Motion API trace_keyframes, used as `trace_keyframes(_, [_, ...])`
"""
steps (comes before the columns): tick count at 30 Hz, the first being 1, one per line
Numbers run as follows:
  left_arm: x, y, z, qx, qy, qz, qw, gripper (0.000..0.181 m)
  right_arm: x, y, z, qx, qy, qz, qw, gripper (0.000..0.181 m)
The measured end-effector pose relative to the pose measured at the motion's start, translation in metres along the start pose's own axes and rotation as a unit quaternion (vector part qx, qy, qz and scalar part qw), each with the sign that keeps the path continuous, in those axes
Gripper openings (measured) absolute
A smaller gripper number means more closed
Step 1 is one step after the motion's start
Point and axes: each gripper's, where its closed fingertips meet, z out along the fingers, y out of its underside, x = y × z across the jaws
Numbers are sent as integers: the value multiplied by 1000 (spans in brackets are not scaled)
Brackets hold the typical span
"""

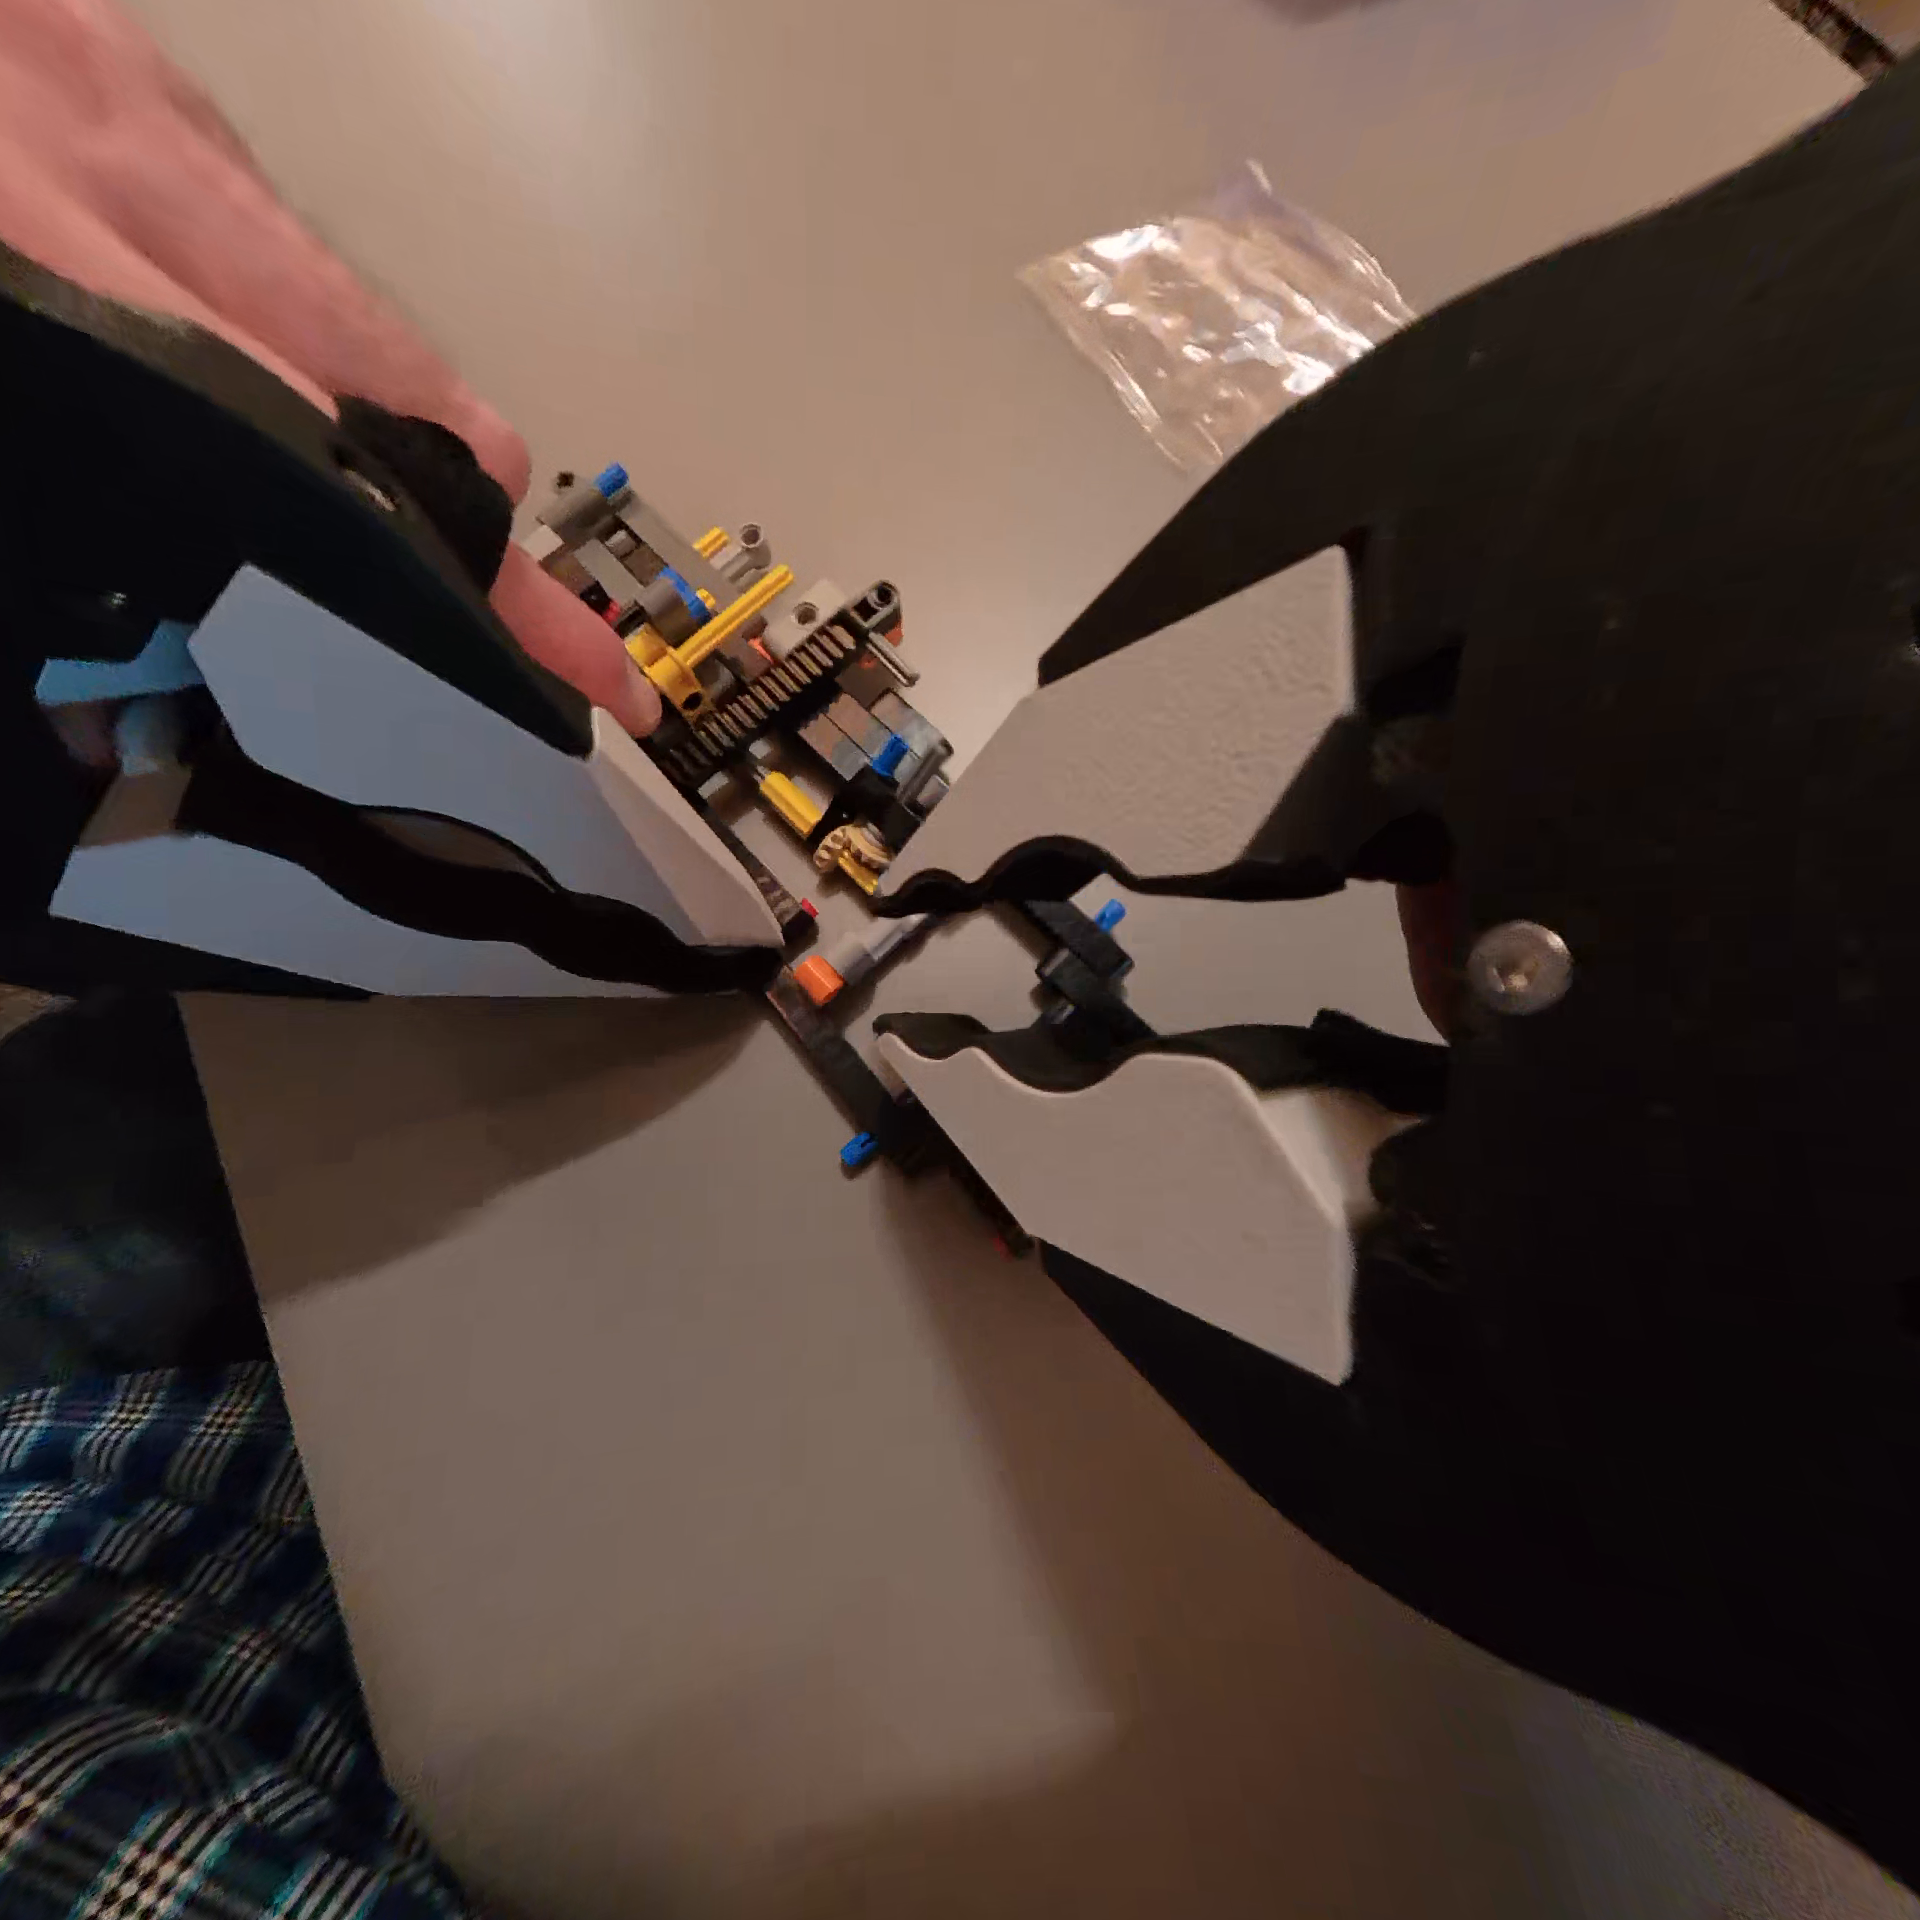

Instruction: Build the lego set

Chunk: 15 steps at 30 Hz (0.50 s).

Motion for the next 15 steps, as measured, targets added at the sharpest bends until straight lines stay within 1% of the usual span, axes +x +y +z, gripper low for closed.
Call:
trace_keyframes(1, [1, 0, -1, 3, 2, 3, 1000, 5, 3, -2, 3, 0, -2, -13, 1000, 16])
trace_keyframes(6, [4, 0, -3, 7, 12, 19, 1000, 5, 0, -2, 22, -1, -57, -63, 996, 17])
trace_keyframes(8, [4, 1, -3, 11, 12, 20, 1000, 5, -3, -1, 28, -3, -72, -70, 995, 12])
trace_keyframes(10, [4, 1, -4, 15, 13, 18, 1000, 5, -4, -2, 31, 2, -75, -64, 995, 8])
trace_keyframes(13, [4, 4, -5, 12, 9, 11, 1000, 5, -5, -2, 31, -4, -72, -30, 997, 7])
trace_keyframes(15, [1, 9, -5, 0, -1, -4, 1000, 6, -4, -4, 32, -5, -55, 18, 998, 6])
